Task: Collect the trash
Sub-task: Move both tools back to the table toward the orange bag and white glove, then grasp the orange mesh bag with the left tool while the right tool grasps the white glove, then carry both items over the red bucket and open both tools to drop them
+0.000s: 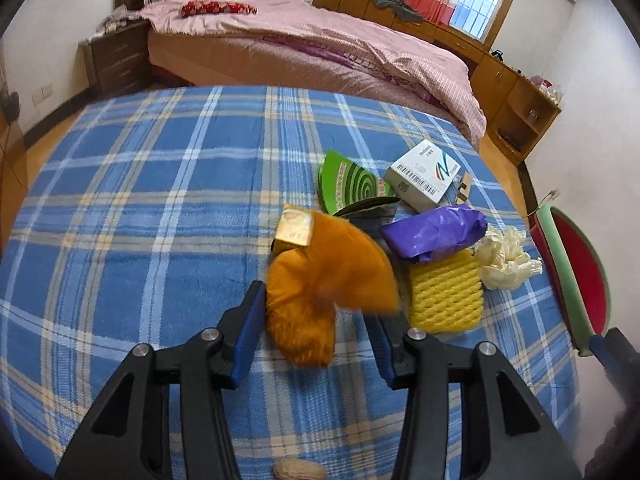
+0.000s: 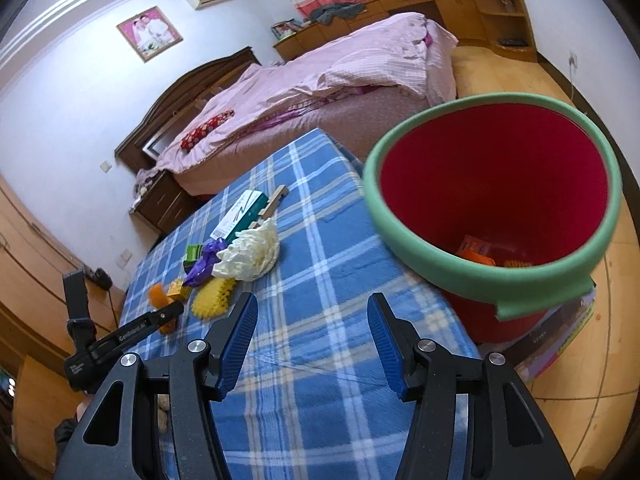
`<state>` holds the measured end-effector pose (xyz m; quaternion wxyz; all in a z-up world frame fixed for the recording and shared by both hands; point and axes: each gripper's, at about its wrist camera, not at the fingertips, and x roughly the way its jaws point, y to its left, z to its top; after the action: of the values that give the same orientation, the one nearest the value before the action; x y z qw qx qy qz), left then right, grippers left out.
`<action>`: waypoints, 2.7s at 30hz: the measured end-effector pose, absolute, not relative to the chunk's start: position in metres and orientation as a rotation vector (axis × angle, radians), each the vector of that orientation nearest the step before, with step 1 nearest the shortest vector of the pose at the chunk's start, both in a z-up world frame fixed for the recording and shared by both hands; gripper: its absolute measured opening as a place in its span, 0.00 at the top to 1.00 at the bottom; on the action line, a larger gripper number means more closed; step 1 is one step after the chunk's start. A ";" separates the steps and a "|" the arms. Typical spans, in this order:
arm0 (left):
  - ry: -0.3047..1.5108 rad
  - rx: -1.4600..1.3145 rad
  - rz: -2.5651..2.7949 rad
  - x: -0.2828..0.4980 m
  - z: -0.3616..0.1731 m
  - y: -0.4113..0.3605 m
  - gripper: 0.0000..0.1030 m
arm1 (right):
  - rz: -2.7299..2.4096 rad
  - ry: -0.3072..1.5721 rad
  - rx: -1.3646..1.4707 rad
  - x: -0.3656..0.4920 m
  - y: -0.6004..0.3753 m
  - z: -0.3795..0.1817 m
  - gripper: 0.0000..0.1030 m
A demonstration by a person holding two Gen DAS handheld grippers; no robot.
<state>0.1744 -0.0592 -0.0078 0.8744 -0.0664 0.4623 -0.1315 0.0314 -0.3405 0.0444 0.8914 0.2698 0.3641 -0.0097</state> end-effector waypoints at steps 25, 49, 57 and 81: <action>0.920 -0.291 -0.361 0.175 -0.013 -0.032 0.64 | 0.072 0.881 0.293 0.154 -0.256 0.016 0.40; 0.889 -0.329 -0.388 0.171 -0.004 -0.030 0.67 | 0.060 0.787 0.407 0.086 -0.276 0.040 0.78; 0.871 -0.310 -0.472 0.157 0.011 -0.051 0.68 | -0.010 0.734 0.434 0.039 -0.302 0.058 0.78; 0.875 -0.160 -0.734 0.112 0.073 -0.194 0.68 | -0.215 0.499 0.569 -0.032 -0.423 0.078 0.78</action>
<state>0.1124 -0.1939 0.0725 0.8384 -0.0756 0.4136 -0.3469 -0.0321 -0.4229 0.0778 0.9236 0.2772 0.2431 -0.1048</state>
